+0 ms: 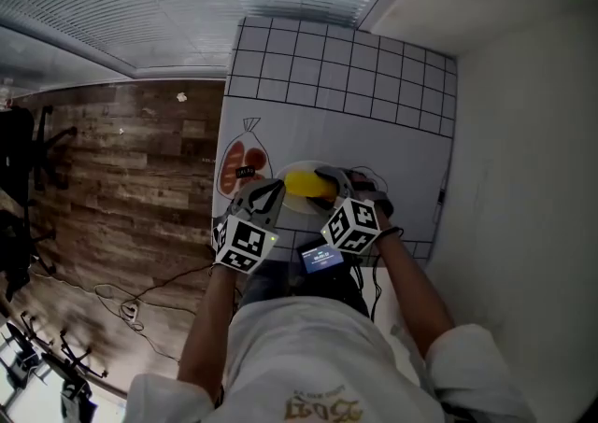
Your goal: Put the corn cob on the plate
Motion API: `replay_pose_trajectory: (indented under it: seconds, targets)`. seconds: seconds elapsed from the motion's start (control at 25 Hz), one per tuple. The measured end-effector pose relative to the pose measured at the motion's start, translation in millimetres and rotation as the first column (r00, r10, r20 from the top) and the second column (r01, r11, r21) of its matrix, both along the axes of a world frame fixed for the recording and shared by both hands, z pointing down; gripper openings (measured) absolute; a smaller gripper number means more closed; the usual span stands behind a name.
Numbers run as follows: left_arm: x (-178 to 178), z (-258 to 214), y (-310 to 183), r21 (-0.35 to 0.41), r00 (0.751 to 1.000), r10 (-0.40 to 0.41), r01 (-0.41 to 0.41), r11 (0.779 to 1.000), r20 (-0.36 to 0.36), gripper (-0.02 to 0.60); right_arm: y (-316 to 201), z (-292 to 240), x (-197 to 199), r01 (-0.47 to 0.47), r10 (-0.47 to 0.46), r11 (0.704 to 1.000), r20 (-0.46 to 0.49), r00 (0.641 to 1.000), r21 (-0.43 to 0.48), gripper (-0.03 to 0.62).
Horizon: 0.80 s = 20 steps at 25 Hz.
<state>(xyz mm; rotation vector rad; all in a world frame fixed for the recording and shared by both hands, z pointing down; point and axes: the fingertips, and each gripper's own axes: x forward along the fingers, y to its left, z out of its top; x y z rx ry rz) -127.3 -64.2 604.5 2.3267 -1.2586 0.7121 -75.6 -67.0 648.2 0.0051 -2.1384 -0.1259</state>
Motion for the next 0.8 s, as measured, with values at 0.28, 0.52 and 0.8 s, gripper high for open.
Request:
replay_pose_trajectory:
  seconds: [0.28, 0.52, 0.8]
  targets:
    - [-6.2, 3.8, 0.9, -0.008, 1.000, -0.016, 0.016, 1.000, 0.009, 0.011, 5.9, 5.7, -7.6, 0.060, -0.060, 0.998, -0.005, 0.998, 0.007, 0.255]
    - [-1.6, 4.8, 1.1, -0.010, 1.000, -0.002, 0.002, 1.000, 0.016, 0.011, 7.6, 9.0, -9.2, 0.065, -0.065, 0.998, -0.013, 0.998, 0.016, 0.255]
    - [0.4, 7.3, 2.5, -0.017, 1.000, 0.011, -0.011, 1.000, 0.019, 0.011, 6.3, 10.6, -9.1, 0.031, -0.031, 0.999, -0.003, 1.000, -0.027, 0.256]
